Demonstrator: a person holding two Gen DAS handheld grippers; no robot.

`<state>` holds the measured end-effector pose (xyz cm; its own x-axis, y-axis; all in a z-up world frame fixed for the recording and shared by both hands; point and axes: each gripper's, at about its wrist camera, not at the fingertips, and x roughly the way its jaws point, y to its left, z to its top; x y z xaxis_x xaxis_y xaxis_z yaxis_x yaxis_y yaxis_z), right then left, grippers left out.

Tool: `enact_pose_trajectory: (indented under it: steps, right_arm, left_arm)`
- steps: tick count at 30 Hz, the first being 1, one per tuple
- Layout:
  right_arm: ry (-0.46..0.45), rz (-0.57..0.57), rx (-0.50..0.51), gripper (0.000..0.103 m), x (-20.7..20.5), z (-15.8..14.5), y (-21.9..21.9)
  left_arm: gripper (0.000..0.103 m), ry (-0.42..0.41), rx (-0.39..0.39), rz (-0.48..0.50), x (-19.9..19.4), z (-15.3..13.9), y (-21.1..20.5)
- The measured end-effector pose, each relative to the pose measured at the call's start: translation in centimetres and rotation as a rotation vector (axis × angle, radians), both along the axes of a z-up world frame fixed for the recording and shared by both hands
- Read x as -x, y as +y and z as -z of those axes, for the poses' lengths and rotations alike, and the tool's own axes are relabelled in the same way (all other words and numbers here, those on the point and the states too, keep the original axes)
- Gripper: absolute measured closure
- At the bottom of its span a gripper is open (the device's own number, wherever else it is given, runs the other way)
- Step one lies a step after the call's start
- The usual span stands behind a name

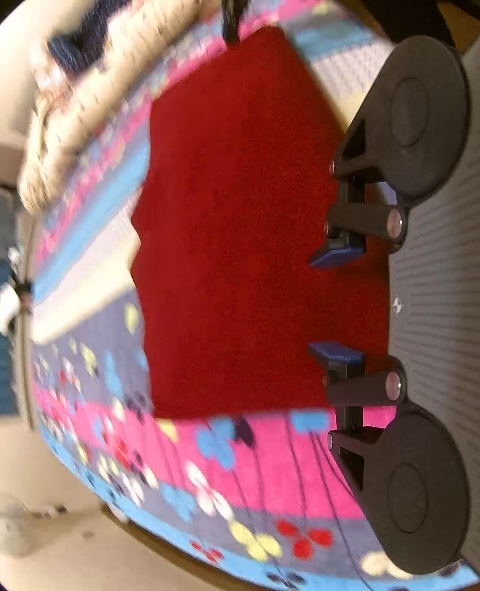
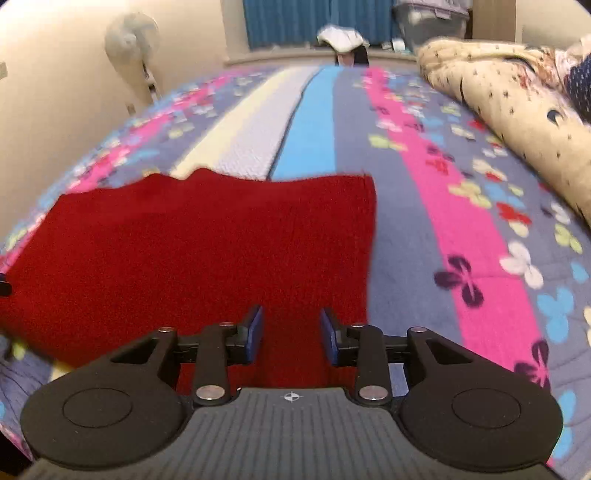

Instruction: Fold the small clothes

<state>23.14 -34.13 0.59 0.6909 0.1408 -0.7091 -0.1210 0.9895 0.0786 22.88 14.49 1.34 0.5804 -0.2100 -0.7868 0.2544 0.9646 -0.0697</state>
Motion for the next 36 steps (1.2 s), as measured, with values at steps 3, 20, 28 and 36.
enact_pose_trajectory:
  steps: [3, 20, 28, 36]
  right_arm:
    - [0.164, 0.036, 0.127, 0.066, -1.1, 2.9, 0.4]
    - [-0.133, 0.188, 0.000, 0.061, 2.1, -3.0, 2.6]
    - [-0.107, 0.255, 0.026, 0.060, 2.4, -2.9, 4.4]
    - [-0.090, 0.242, 0.052, 0.060, 2.0, -2.6, 6.4]
  left_arm:
    - [0.051, 0.128, -0.141, 0.021, -0.5, 2.9, -1.3]
    - [0.007, -0.296, -0.022, -0.073, 4.8, -7.9, -1.3]
    - [0.001, -0.311, -0.017, -0.102, 6.1, -4.5, -3.2]
    - [0.001, -0.282, 0.049, -0.210, 4.7, -4.3, -0.4]
